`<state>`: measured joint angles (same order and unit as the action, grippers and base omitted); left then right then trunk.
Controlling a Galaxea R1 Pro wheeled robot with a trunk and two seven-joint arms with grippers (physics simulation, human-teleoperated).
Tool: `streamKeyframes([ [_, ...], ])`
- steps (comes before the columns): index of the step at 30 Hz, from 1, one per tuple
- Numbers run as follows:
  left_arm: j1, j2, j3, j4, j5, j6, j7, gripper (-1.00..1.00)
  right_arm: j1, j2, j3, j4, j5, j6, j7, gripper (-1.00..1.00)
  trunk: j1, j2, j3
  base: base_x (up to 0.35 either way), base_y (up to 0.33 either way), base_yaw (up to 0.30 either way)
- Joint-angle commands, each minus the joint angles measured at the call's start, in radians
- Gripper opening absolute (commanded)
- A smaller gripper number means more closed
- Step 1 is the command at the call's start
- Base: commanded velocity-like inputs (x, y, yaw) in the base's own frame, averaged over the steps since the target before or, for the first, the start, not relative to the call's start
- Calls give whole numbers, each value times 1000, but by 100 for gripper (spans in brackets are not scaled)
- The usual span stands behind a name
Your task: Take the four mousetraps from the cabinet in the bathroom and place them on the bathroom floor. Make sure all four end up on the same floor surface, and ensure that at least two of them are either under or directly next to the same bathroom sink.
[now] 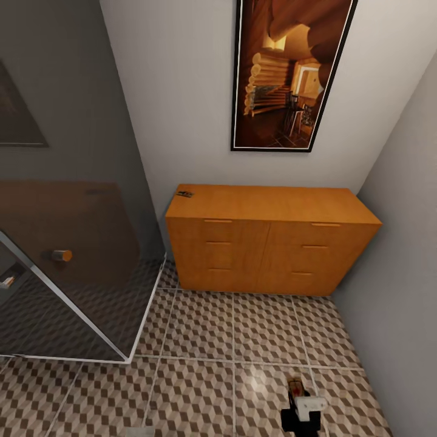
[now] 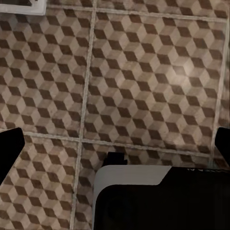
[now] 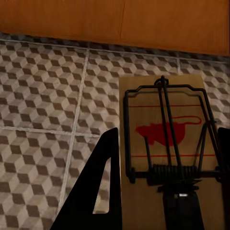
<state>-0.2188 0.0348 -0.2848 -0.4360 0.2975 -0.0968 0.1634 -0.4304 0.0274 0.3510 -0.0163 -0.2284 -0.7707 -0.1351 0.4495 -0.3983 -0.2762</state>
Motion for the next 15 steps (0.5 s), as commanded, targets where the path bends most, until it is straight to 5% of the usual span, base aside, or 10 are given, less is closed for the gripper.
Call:
streamKeyframes([
  [1, -1, 2, -8, -65, 8, 53, 7, 100, 5, 8, 8, 1, -8, -15, -12, -100, 0, -2, -2, 0, 0, 0],
  [7, -1, 3, -7, -310, 8, 237, 9, 100, 16, 21, 8, 1, -8, -34, -31, -100, 0, -2, -2, 0, 0, 0],
  [15, -5, 2, -4, -511, 8, 435, 11, 100, 18, 20, 8, 0, -8, -42, -60, -100, 0, -2, -2, 0, 0, 0],
])
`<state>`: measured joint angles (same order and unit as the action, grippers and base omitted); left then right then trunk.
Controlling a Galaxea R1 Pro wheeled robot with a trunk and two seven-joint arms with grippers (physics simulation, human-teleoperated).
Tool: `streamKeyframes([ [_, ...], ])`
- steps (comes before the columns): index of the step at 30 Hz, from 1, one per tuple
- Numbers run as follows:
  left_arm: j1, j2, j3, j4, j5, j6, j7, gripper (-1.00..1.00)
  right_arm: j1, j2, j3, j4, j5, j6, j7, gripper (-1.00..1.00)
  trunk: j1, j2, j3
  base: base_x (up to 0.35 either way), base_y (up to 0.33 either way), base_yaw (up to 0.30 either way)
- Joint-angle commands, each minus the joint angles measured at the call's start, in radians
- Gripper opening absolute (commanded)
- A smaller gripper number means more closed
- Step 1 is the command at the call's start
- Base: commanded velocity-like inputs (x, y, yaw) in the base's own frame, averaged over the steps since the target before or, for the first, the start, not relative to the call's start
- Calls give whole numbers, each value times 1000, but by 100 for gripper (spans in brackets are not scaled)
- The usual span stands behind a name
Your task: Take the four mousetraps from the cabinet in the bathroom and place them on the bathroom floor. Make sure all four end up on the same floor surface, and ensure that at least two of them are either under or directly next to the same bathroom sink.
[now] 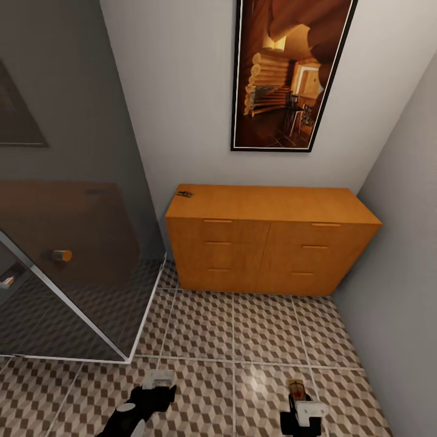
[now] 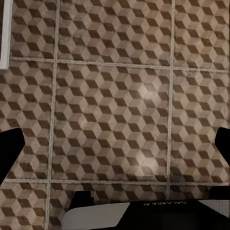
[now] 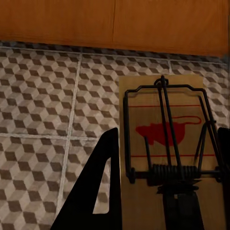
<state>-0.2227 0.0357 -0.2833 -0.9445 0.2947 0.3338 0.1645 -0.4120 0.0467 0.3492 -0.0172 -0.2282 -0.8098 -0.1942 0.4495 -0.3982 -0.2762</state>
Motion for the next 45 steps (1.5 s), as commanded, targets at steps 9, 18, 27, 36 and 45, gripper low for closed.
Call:
streamKeyframes([
  [9, -3, -18, -4, -138, 10, 60, 85, 100, -1, 2, 11, -2, -8, -4, -28, -100, 1, -2, -2, 0, 0, 0],
  [18, -3, -29, -4, -186, 9, 68, 99, 100, -1, 5, 10, -3, -8, -2, -31, -100, 1, -2, -2, 0, 0, 0],
  [27, -30, -30, -4, -407, 7, 354, 102, 100, -1, 7, 11, -3, -8, 0, -31, -100, 1, -2, -2, 0, 0, 0],
  [36, -214, -30, 16, -516, 7, 562, 108, 100, -1, 7, 11, -2, -8, 1, -29, -100, 1, -2, -2, 0, 0, 0],
  [45, -501, -39, 85, -475, 11, 668, 108, 100, -1, 7, 11, -1, -7, 2, -28, -100, 1, -2, -2, 0, 0, 0],
])
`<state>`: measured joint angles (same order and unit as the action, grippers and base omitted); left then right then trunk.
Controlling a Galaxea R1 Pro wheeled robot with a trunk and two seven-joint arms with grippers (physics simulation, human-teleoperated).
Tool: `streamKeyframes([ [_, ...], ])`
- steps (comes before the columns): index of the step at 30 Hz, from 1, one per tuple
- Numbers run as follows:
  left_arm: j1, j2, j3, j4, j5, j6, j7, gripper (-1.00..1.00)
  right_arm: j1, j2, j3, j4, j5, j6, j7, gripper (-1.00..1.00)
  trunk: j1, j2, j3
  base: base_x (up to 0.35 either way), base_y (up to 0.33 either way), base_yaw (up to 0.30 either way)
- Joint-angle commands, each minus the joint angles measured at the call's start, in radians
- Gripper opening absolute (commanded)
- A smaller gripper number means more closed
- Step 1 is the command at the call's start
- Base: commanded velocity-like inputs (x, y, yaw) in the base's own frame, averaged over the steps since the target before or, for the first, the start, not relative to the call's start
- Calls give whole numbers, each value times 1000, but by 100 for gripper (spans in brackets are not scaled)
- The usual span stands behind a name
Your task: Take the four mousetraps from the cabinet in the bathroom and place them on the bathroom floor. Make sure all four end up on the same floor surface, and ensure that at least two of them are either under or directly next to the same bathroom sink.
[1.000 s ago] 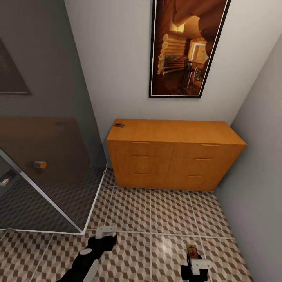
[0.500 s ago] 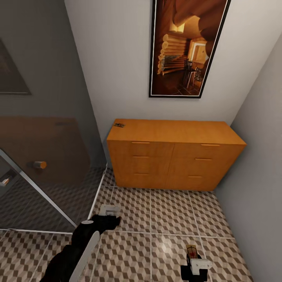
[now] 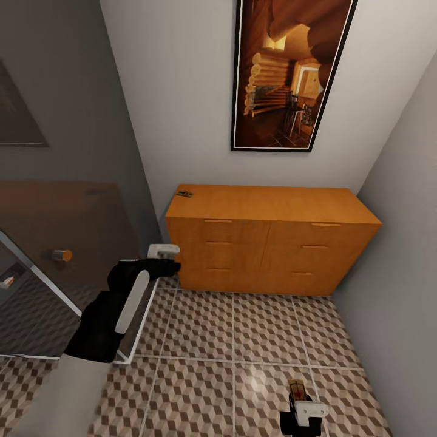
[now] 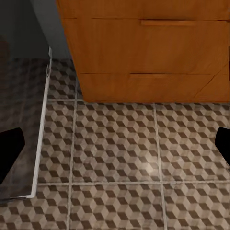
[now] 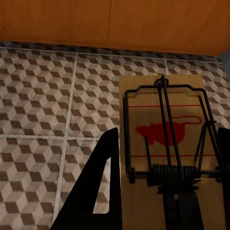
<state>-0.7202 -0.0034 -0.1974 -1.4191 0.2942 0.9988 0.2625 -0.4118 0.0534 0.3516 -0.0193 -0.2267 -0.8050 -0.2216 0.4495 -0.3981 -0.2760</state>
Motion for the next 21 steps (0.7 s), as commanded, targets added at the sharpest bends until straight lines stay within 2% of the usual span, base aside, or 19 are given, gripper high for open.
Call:
streamKeyframes([
  [1, -23, -1, 1, 7, 12, 4, 10, 100, -1, 0, 9, 1, -8, -3, -1, -100, 0, -2, -2, 0, 0, 0],
  [6, -144, -4, 6, 80, 12, 8, 10, 100, -1, 0, 9, 1, -8, -2, -1, -100, 0, -2, -2, 0, 0, 0],
  [10, -265, -7, 9, 185, 13, 9, 11, 100, -1, -1, 9, 1, -8, -2, 0, -100, 0, -2, -2, 0, 0, 0],
  [14, -339, -8, 11, 253, 13, 8, 11, 100, -1, -1, 9, 1, -8, -2, 0, -100, 0, -2, -2, 0, 0, 0],
  [15, -371, -8, 11, 279, 13, 8, 11, 100, -1, -1, 9, 1, -8, -2, 1, -100, 0, -2, -2, 0, 0, 0],
  [18, -410, -9, 11, 309, 12, 8, 12, 100, -1, -1, 9, 1, -8, -2, 1, -100, 0, -2, -2, 0, 0, 0],
  [21, -427, -8, 11, 324, 12, 8, 11, 100, -1, -1, 9, 1, -8, -2, 1, -100, 0, -2, -2, 0, 0, 0],
])
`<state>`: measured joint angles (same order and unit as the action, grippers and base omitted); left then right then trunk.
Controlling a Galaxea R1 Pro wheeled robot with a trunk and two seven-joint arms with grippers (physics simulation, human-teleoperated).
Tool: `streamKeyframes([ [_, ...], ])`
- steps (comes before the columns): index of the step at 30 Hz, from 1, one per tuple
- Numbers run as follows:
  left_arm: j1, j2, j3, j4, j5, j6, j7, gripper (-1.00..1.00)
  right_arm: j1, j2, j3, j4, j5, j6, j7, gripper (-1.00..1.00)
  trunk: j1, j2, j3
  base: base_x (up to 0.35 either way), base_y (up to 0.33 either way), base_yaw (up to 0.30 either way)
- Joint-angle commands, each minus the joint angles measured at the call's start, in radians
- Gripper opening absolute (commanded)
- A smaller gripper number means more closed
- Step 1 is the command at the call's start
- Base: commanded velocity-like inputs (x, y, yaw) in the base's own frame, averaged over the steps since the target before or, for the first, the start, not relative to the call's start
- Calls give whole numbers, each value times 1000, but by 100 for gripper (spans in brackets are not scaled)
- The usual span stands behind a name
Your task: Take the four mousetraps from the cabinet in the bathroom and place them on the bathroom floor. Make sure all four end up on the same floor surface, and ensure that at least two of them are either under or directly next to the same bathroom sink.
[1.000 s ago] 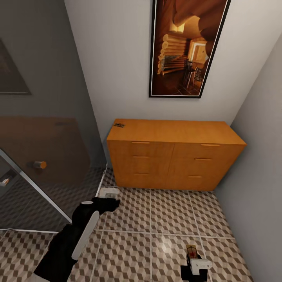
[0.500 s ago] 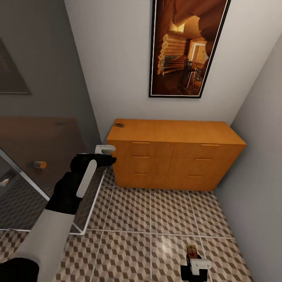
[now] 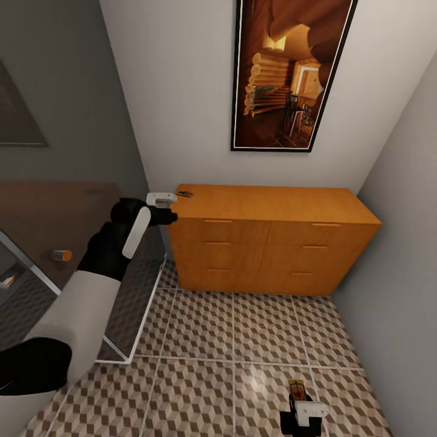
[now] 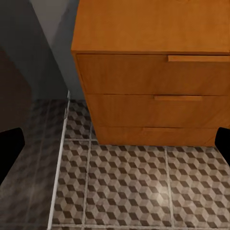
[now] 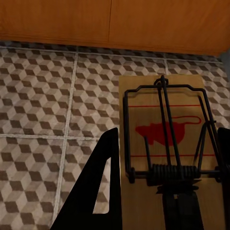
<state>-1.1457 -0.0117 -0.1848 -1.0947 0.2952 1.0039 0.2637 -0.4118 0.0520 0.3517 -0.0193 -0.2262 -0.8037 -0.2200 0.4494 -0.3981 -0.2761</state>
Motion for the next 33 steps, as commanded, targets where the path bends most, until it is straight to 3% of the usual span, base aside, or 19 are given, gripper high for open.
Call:
streamKeyframes([
  [1, -3, 0, -1, 3, 11, 3, 10, 100, -1, 0, 9, 1, -8, -3, -1, -100, 1, -2, -2, 0, 0, 0],
  [26, -12, -8, -14, 34, 13, 5, -1, 100, -1, 0, 9, 1, -8, -3, -1, -100, 1, -2, -2, 0, 0, 0],
  [28, -12, -8, -22, 30, 13, 5, -1, 100, -1, 0, 9, 1, -8, -3, -1, -100, 1, -2, -2, 0, 0, 0],
  [33, -12, -6, -89, 5, 13, 5, -2, 100, -1, 0, 9, 1, -8, -3, -1, -100, 1, -2, -2, 0, 0, 0],
])
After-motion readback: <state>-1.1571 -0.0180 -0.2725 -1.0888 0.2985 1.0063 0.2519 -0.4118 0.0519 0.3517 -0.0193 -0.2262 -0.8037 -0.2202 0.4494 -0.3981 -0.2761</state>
